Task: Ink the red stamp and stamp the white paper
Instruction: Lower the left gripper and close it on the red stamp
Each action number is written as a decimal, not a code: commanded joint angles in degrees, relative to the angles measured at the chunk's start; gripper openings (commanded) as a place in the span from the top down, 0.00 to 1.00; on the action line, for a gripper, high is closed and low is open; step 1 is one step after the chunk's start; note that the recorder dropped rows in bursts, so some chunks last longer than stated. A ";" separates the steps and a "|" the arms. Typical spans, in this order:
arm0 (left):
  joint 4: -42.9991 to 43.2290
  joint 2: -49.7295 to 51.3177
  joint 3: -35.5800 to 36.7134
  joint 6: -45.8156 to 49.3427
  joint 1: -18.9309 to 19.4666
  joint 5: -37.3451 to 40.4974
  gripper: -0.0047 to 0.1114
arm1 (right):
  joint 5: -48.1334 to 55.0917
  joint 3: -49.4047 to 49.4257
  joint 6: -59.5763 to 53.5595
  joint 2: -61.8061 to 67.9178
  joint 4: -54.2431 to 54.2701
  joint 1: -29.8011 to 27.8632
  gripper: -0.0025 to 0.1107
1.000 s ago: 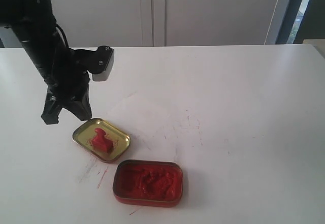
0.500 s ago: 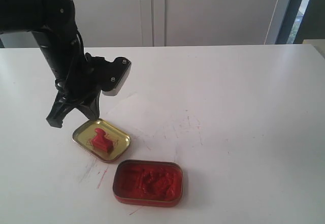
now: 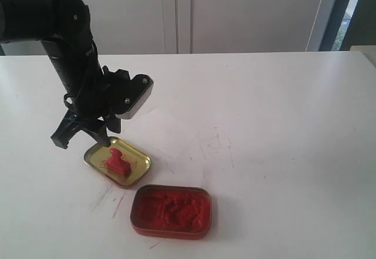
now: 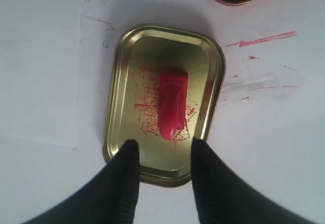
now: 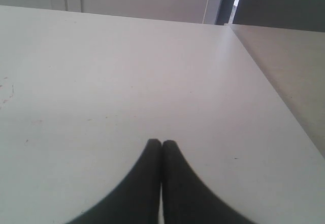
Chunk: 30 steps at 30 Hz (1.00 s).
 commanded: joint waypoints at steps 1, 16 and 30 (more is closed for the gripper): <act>-0.31 2.03 -0.32 0.32 -0.22 1.09 0.61 | -0.33 0.19 -0.12 -0.36 -0.46 0.15 0.98; -2.30 6.41 -0.21 0.20 -0.22 0.53 0.61 | -0.33 0.19 -0.12 -0.36 -0.46 0.15 0.98; -3.55 7.69 -0.21 -0.01 -0.22 -2.21 0.61 | -0.33 0.19 -0.12 -0.36 -0.46 0.15 0.98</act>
